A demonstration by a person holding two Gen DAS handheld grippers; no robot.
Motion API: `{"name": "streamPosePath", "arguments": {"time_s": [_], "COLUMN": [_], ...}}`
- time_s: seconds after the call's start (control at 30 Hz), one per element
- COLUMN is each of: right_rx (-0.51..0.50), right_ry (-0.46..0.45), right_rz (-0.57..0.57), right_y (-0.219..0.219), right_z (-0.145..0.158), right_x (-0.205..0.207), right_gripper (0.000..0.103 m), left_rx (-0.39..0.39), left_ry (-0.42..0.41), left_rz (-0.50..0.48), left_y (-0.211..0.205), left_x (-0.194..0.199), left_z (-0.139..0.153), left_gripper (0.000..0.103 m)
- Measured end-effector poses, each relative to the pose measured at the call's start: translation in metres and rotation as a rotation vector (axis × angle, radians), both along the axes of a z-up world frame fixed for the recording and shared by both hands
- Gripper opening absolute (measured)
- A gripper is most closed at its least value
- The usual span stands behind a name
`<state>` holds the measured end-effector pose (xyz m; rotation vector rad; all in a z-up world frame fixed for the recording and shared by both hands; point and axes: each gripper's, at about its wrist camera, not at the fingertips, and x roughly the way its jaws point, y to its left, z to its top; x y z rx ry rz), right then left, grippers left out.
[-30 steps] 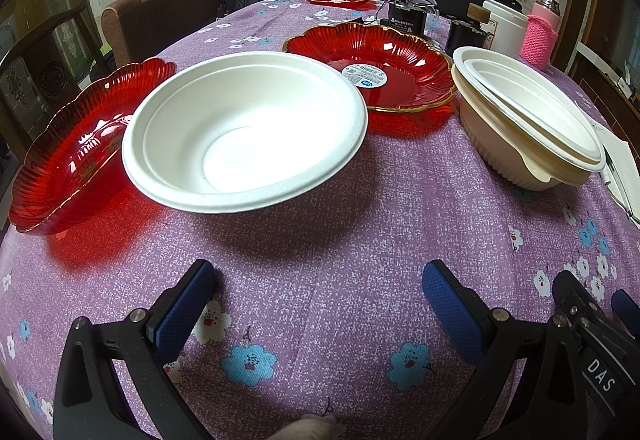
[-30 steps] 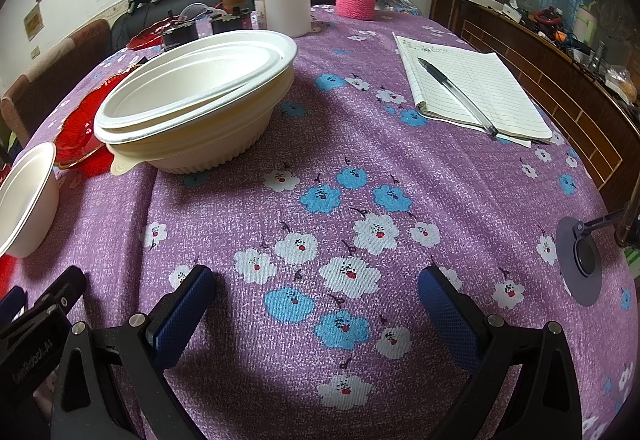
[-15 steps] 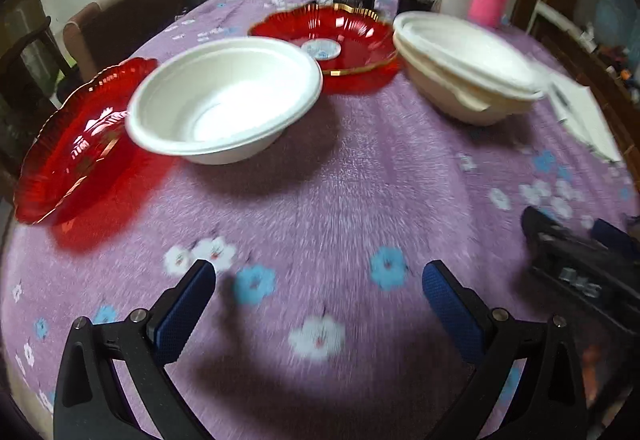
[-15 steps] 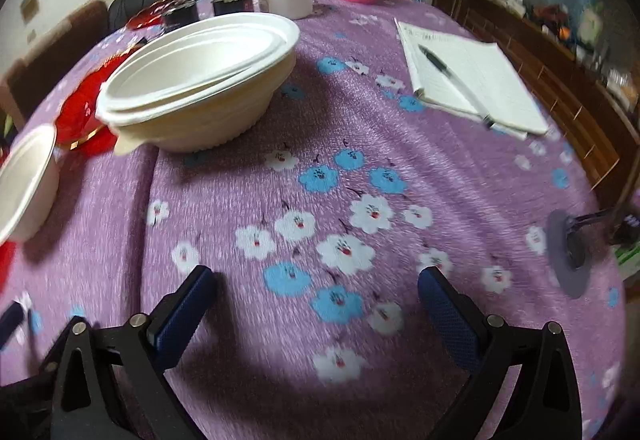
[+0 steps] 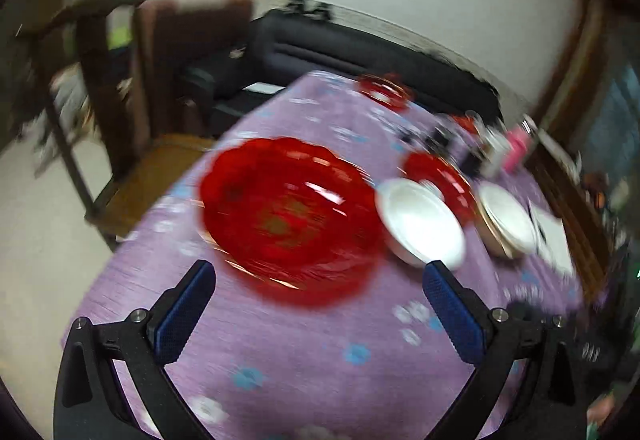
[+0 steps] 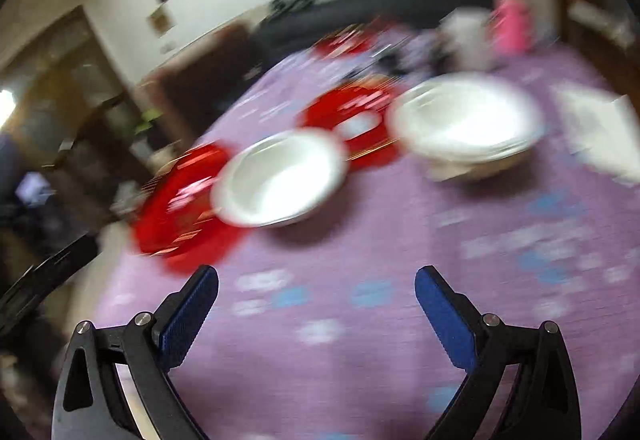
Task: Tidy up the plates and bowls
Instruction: 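Move both grippers to the rim of the red 'THE WEDDING' plate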
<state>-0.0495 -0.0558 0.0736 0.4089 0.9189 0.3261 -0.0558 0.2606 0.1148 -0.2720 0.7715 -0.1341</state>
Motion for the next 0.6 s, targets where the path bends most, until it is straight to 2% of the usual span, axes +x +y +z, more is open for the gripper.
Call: {"name": "streamPosePath", "arguments": {"time_s": [0.03,0.1,0.2,0.3,0.5,0.6], "right_rx": [0.075,0.151,0.184,0.171,0.105,0.079], "right_ry": [0.047,0.100,0.132,0.143,0.140,0.138], "right_rz": [0.032,0.060,0.069,0.065,0.028,0.003], "right_y": [0.012,0.032,0.060,0.078,0.097,0.095], "right_z": [-0.007,-0.017,-0.028,-0.032,-0.032,-0.030], "right_x": [0.011,0.026,0.049,0.066,0.094,0.105], "right_gripper": [0.095,0.090,0.086,0.085,0.078,0.074], "left_rx": [-0.013,-0.039,-0.095,-0.132,-0.149,-0.151], "left_ry": [0.011,0.051,0.094,0.133,0.186,0.222], "left_rz": [0.007,0.027,0.039,0.047,0.018,0.005], "left_y": [0.010,0.036,0.063,0.073,0.066,0.063], "left_x": [0.009,0.025,0.052,0.072,0.107,0.123], "left_z": [-0.001,-0.006,-0.019,-0.032,-0.051,-0.061], "left_gripper": [0.103,0.103,0.103,0.103,0.103,0.094]}}
